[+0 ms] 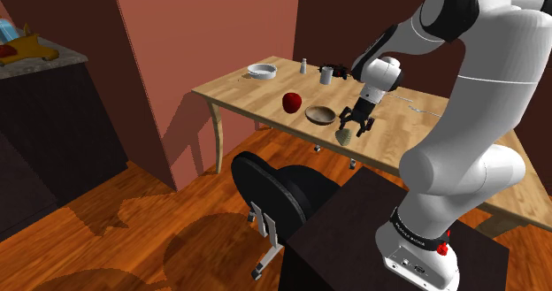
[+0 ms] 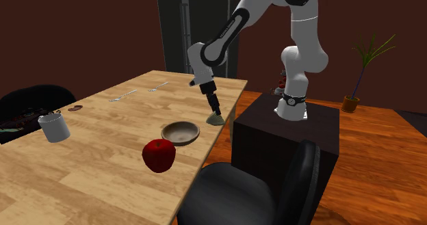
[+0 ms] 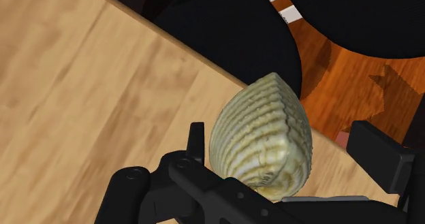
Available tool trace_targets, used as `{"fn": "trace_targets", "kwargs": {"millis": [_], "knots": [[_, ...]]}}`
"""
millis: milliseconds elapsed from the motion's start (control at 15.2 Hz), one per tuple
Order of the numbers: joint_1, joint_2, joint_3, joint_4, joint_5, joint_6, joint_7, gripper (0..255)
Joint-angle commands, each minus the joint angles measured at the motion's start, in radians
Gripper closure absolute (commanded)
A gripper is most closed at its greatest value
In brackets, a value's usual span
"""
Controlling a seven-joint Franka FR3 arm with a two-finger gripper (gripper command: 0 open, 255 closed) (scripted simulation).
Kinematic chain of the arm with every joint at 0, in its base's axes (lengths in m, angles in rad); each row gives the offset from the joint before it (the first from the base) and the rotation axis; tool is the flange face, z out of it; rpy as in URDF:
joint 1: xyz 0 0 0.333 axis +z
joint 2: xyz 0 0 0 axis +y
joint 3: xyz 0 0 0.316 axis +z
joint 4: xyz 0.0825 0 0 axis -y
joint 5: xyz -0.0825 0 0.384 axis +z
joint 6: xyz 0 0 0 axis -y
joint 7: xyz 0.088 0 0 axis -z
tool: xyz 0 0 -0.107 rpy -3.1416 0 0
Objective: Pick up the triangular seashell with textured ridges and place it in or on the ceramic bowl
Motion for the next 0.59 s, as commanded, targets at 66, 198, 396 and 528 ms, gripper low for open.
{"fn": "trace_targets", "kwargs": {"millis": [66, 198, 396, 528], "knots": [[0.000, 0.001, 0.000, 0.000, 0.001, 0.001, 0.000, 0], [0.000, 0.001, 0.000, 0.000, 0.001, 0.001, 0.000, 0], [0.000, 0.001, 0.000, 0.000, 0.001, 0.001, 0.000, 255], [0.000, 0.001, 0.000, 0.000, 0.001, 0.001, -0.001, 255]]}}
